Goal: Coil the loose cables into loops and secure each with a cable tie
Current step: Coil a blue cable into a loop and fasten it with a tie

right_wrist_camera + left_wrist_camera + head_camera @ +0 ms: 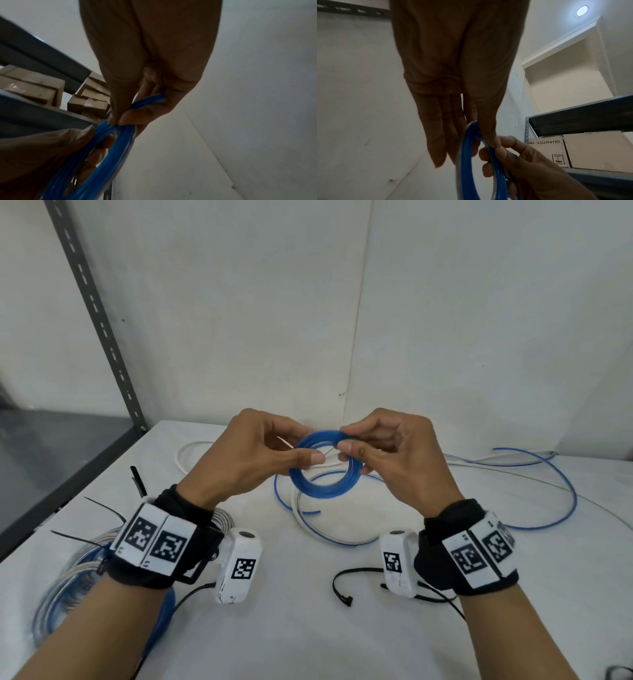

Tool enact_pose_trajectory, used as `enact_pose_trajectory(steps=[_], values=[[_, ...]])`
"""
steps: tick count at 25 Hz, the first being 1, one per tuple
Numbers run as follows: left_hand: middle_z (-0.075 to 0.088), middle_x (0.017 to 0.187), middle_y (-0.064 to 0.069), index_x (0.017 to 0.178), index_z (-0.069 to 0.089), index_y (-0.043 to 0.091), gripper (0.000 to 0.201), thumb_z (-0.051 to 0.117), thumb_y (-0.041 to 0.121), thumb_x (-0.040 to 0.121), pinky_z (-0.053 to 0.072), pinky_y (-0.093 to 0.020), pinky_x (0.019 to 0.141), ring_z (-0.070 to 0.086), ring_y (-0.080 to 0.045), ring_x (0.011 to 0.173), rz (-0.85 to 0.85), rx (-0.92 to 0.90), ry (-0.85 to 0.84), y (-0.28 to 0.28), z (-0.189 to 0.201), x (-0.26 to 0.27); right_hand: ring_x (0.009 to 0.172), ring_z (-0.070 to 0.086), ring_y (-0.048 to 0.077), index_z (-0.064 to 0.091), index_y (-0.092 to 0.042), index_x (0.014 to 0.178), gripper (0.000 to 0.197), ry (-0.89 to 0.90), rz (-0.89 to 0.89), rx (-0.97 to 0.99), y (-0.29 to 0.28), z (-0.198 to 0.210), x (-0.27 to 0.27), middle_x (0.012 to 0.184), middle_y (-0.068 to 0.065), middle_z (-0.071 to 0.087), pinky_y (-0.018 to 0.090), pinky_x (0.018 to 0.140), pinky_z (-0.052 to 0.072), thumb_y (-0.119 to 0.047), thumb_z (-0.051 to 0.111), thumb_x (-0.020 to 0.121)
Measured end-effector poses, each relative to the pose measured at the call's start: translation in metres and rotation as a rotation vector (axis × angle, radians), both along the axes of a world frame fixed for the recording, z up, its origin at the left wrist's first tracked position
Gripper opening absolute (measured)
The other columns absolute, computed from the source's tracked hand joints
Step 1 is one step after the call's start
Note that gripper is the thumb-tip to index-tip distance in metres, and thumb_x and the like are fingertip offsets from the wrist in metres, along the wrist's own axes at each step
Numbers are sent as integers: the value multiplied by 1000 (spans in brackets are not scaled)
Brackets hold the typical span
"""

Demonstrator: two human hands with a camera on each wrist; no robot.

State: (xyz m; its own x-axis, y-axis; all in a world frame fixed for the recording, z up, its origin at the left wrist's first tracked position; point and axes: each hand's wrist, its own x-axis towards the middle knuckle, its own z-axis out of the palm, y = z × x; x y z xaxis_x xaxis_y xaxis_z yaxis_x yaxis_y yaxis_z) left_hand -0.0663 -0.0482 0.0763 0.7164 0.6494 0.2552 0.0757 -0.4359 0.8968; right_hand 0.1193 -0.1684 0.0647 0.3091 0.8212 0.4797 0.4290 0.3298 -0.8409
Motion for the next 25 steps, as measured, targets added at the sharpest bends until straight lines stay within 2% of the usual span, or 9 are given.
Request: enact_pose_trajectory(steps=[3,5,9,11,15,18,20,23,25], values=[[77,72,-3,88,81,16,15,86,27,78,60,-41,78,72,-20,68,5,76,104,0,-1,-1,74,75,14,74,-14,88,11,-115,21,-62,2,-3,-2,81,3,78,23,60,55,-5,79,85],[77,71,-1,86,82,16,16,88,26,75,61,-44,78,74,-27,73,28,103,120,1,-2,-2,75,75,13,75,-16,88,12,-123,35,-76,3,-4,-2,82,2,78,23,60,54,-5,79,86],[76,75,-13,85,81,9,18,90,18,71,61,-53,83,73,-24,70,22,-16,32,3,1,-3,84,77,19,76,-12,100,11,-35,80,-21,2,-1,-1,89,5,79,28,60,58,-7,70,93],[76,79,-19,85,81,8,22,89,19,68,61,-54,85,72,-24,72,3,-74,-23,3,2,-4,85,77,21,73,-8,100,8,41,64,34,3,0,-4,90,6,79,28,58,58,-7,69,93],[74,78,-19,84,80,6,24,85,21,66,63,-45,80,70,-23,70,22,-179,-149,6,4,-6,79,76,23,70,-6,89,9,155,-32,133,5,0,-7,84,8,79,27,55,58,-11,76,85],[74,75,-15,86,80,5,27,83,22,66,63,-47,83,71,-22,71,60,-254,-211,10,4,-7,85,77,27,72,-9,92,15,178,12,135,3,2,-7,90,9,79,27,59,58,-15,77,80],[74,75,-13,84,80,9,23,82,24,66,63,-45,84,71,-22,72,61,-299,-234,8,4,-4,85,77,26,72,-9,95,16,199,7,163,3,3,-10,91,8,79,27,62,59,-11,77,80],[73,75,-11,80,78,11,19,81,25,67,63,-34,73,71,-19,72,51,-337,-269,2,4,1,82,78,24,72,-10,95,12,235,-119,274,10,-3,-18,87,6,79,31,73,61,-6,77,85],[73,75,-10,81,78,10,21,81,25,67,61,-30,70,71,-18,71,61,-357,-287,1,3,2,80,78,24,71,-8,93,11,289,-181,312,14,-9,-23,84,7,79,32,74,61,-6,78,85]])
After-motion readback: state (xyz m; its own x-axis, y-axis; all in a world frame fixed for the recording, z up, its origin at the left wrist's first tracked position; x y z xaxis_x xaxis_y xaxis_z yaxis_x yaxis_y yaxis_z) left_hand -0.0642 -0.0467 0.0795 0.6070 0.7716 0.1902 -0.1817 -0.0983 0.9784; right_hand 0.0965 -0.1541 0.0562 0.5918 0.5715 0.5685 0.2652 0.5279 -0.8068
